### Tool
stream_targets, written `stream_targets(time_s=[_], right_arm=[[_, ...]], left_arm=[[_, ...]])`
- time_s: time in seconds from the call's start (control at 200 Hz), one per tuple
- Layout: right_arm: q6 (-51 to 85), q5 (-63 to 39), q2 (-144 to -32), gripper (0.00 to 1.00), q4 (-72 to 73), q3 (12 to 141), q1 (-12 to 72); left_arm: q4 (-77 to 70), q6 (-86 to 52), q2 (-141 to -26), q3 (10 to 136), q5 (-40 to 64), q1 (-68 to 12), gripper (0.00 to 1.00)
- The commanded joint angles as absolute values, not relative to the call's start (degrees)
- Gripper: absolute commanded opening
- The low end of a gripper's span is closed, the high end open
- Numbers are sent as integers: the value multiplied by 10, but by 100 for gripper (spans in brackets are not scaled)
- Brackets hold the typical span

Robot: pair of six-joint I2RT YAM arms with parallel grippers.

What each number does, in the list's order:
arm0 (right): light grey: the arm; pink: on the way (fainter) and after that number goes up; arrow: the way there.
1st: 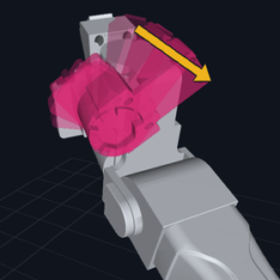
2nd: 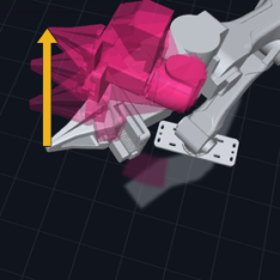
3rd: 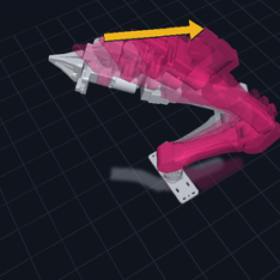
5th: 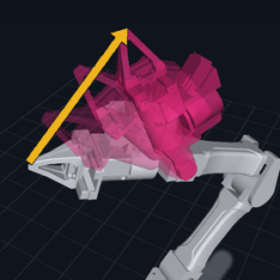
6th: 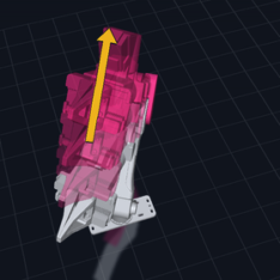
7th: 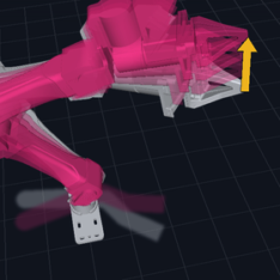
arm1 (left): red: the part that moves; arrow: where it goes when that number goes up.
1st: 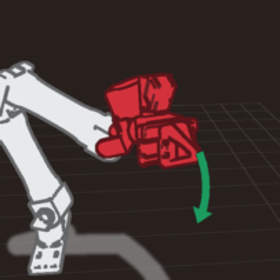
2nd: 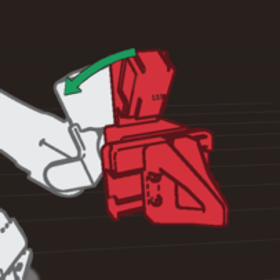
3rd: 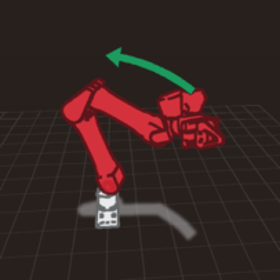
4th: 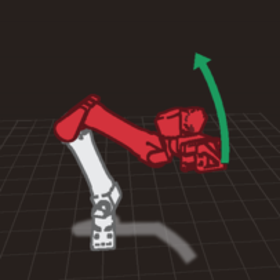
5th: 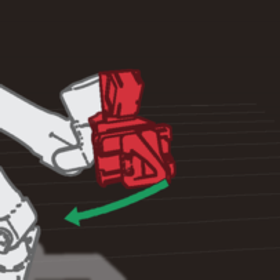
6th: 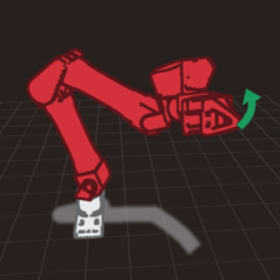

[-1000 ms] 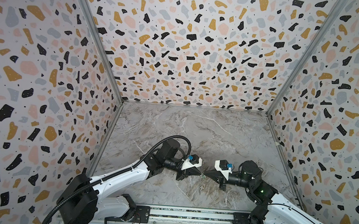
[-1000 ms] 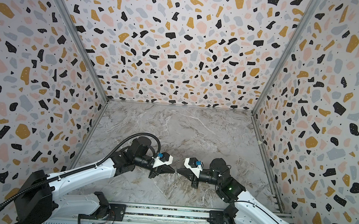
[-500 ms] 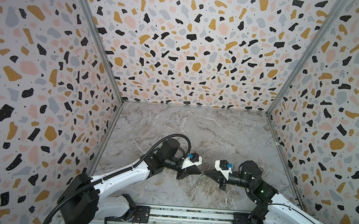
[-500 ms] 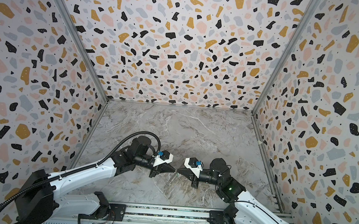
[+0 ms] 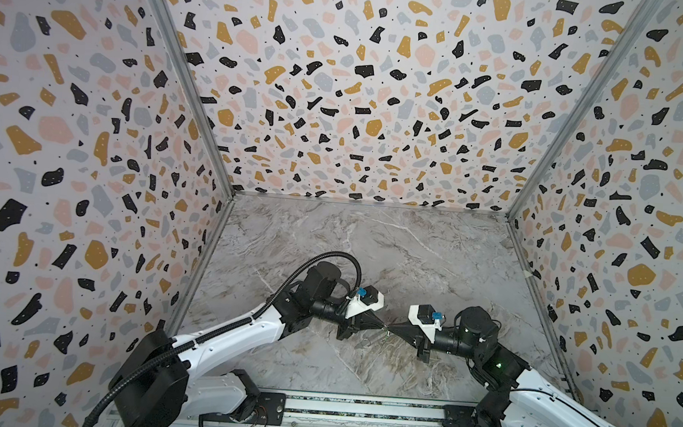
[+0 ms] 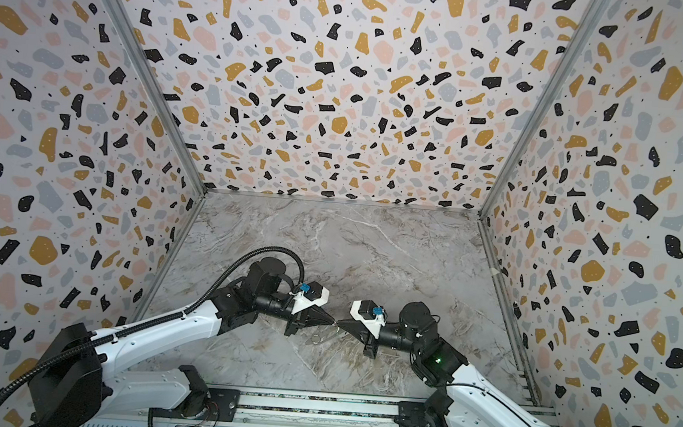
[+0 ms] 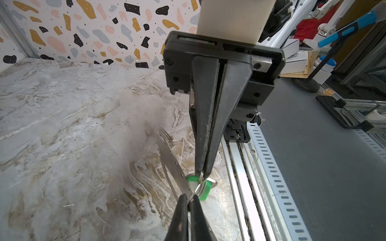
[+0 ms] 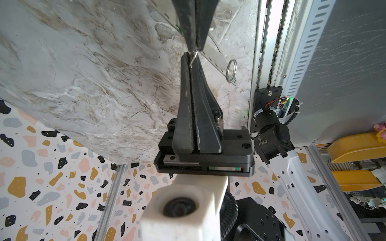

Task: Attach keys to a key ring
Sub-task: Insert the key into the keyring.

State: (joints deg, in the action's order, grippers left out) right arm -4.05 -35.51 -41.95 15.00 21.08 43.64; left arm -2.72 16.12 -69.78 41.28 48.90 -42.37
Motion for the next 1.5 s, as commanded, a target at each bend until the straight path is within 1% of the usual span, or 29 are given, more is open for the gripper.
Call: stream_targets(time_s=[0.0, 0.641, 0.831, 0.976, 1.352, 1.497], right_arm=[[-47, -374, -411, 0, 147, 227, 445], [-49, -371, -408, 0, 145, 225, 448], [-49, -365, -409, 0, 146, 222, 449], [-49, -359, -407, 0, 148, 221, 450], [-44, -342, -407, 0, 145, 224, 452], [-44, -340, -406, 0, 146, 226, 451]], left_arm=[[-81, 145, -692, 417, 474, -415, 0], [-116, 103, -692, 407, 434, -405, 0], [-140, 78, -682, 396, 418, -399, 0], [-185, 51, -667, 382, 407, -392, 0], [-178, 54, -653, 376, 414, -392, 0], [-178, 54, -637, 359, 398, -393, 0]])
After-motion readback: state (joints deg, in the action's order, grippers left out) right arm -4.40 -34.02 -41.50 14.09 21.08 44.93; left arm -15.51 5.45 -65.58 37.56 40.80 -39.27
